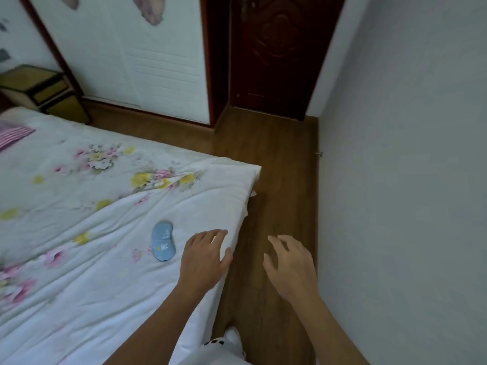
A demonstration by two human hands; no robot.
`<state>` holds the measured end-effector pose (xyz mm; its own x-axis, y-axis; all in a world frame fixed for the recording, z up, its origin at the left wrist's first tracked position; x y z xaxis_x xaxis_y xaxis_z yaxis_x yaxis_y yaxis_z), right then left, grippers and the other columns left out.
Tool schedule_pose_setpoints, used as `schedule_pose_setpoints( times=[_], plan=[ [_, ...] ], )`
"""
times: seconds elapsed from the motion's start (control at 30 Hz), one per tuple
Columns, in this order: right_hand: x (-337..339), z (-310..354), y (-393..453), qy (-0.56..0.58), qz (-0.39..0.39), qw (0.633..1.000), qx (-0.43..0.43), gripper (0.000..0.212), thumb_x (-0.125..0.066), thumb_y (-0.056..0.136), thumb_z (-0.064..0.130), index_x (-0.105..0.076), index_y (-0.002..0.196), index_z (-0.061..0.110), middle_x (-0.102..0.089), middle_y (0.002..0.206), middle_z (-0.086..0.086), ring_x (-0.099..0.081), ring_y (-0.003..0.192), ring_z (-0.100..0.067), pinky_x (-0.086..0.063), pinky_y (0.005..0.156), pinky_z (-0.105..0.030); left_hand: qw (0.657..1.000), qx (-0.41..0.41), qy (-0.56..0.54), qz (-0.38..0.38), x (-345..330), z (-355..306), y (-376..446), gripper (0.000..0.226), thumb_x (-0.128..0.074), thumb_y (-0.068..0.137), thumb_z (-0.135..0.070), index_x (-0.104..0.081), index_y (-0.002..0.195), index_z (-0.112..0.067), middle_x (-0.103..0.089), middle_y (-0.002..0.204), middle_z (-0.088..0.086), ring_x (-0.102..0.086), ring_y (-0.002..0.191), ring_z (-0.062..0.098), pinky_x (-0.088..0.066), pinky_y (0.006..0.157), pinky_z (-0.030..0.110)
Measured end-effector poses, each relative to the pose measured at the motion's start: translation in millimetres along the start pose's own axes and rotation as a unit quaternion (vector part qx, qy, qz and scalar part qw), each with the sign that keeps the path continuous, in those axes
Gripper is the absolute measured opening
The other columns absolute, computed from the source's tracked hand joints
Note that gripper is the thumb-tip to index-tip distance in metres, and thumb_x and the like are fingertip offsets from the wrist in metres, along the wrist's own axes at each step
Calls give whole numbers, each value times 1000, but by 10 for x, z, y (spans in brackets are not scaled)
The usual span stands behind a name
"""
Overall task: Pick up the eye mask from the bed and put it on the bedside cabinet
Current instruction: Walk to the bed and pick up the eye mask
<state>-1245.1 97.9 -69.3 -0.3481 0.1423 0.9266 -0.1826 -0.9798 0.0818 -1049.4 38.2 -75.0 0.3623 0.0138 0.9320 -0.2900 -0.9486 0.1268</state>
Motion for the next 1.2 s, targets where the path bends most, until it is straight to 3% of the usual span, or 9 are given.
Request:
schedule_pose_setpoints(
  times=[0.2, 0.37, 0.53, 0.77, 0.9, 1.2],
  plan=[
    [-298, 453, 955, 4, 56, 992, 113, 41, -64, 90, 32, -65, 127, 13, -68, 125, -12, -63, 114, -29, -53, 98, -46, 993, 114, 13, -23, 107, 568, 361, 40, -65, 86, -32, -66, 122, -14, -73, 118, 6, -68, 106, 28, -52, 93, 44],
    [-607, 832, 1639, 12, 106, 975, 196, 44, -62, 91, 36, -63, 131, 17, -64, 133, -11, -59, 121, -29, -51, 101, -46, 974, 224, 32, -27, 147, 980, 461, 44, -59, 89, -37, -61, 128, -16, -71, 125, 5, -65, 112, 26, -44, 104, 45],
    [-1019, 1198, 2327, 29, 168, 947, 272, 47, -60, 92, 39, -60, 135, 20, -60, 140, -8, -55, 127, -27, -47, 106, -45, 952, 304, 35, -22, 63, 1333, 685, 45, -68, 83, -32, -65, 124, -13, -73, 119, 8, -68, 105, 30, -53, 94, 44],
    [-1459, 1654, 3308, 11, 256, 873, 415, 48, -54, 95, 37, -55, 139, 19, -57, 142, -8, -51, 128, -25, -45, 107, -42, 901, 431, 45, -36, 27, 1568, 1202, 43, -76, 78, -26, -68, 116, -9, -76, 111, 12, -72, 94, 34, -57, 84, 45],
    [-1673, 1871, 3621, 4, 288, 821, 492, 46, -57, 93, 33, -58, 135, 15, -60, 137, -11, -55, 124, -28, -49, 101, -44, 867, 494, 45, -52, 9, 1664, 1320, 43, -72, 82, -26, -65, 120, -8, -74, 114, 14, -70, 98, 36, -55, 87, 45],
    [-2419, 2188, 3772, -38, 356, 722, 592, 48, -59, 93, 30, -56, 138, 12, -56, 140, -12, -54, 127, -30, -44, 104, -45, 808, 583, 40, -72, -357, 1986, 973, 48, -70, 84, -25, -61, 126, -5, -71, 120, 17, -68, 105, 37, -54, 91, 50]
  ],
)
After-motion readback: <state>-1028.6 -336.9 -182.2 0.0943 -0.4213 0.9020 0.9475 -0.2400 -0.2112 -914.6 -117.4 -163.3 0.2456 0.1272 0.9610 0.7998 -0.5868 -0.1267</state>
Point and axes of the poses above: each hand's wrist, its own y-axis towards the middle knuckle, its own x-axis out of the back of the hand, z = x × y, the point moved 4 cm from there along y, towards the middle knuckle
